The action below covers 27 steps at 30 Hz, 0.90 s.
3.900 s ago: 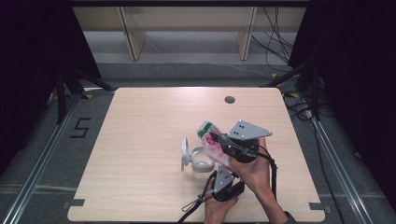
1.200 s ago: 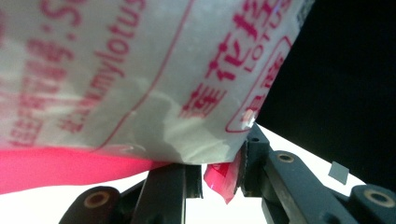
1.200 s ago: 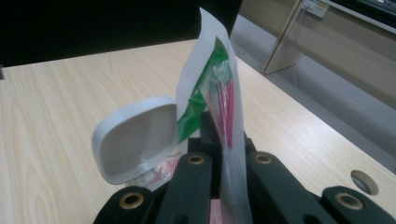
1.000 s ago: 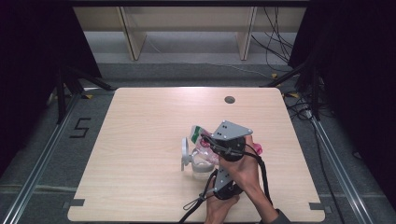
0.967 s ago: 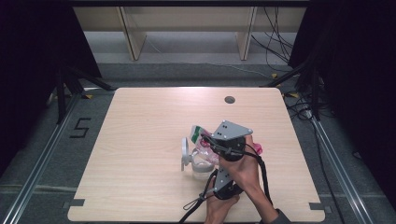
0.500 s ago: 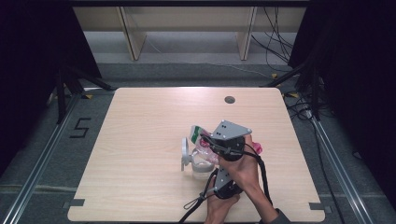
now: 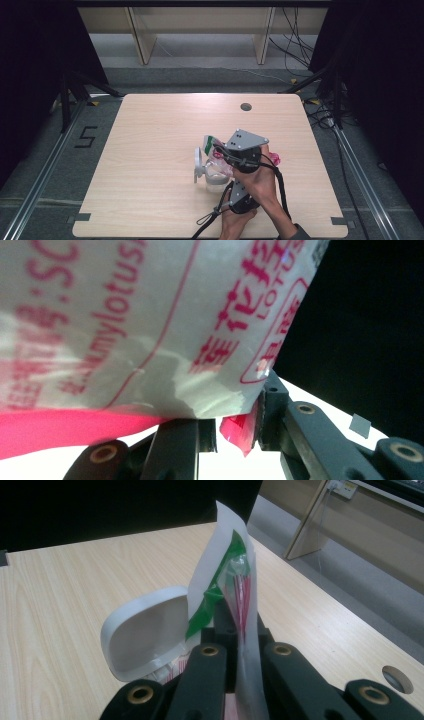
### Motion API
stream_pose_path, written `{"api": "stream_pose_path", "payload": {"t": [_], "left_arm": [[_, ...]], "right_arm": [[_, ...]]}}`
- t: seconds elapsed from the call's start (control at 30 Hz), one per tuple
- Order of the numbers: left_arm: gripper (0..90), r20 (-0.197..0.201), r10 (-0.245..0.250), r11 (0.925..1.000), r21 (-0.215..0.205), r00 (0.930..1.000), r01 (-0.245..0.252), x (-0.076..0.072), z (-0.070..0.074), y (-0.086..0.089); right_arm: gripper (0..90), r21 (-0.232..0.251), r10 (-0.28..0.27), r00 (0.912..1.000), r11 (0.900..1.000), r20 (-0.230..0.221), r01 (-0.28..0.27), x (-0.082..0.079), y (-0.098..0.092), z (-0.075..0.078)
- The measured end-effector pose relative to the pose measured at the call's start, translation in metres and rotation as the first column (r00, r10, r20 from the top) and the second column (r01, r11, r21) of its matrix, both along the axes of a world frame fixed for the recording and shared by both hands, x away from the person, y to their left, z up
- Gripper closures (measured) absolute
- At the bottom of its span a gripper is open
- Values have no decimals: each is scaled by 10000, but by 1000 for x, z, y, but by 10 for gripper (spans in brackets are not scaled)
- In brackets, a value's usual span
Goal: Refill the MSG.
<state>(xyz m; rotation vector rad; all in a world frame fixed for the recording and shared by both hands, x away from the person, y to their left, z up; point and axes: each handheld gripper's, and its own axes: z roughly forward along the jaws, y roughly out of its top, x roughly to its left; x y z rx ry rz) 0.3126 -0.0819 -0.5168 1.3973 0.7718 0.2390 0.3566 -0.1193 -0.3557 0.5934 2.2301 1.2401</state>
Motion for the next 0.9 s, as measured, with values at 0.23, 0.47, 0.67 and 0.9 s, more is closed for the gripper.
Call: {"api": "stream_pose_path", "payload": {"t": [0.23, 0.47, 0.67, 0.9], "left_arm": [[748, 240, 19, 9847, 1742, 9997, -61, 2, 1, 11], [749, 356, 13, 9860, 1668, 9994, -72, 4, 2, 8], [750, 391, -202, 9856, 1684, 9990, 133, 6, 3, 10], [750, 233, -13, 9805, 1963, 9997, -33, 4, 3, 10]], "right_arm": [[900, 78, 54, 9998, 10000, -194, -52, 0, 0, 1], [900, -114, 24, 10000, 9999, 87, -23, 0, 2, 3], [900, -22, 26, 9999, 10000, -133, -27, -1, 3, 2], [900, -53, -39, 9998, 10000, -180, 38, 0, 4, 0]]}}
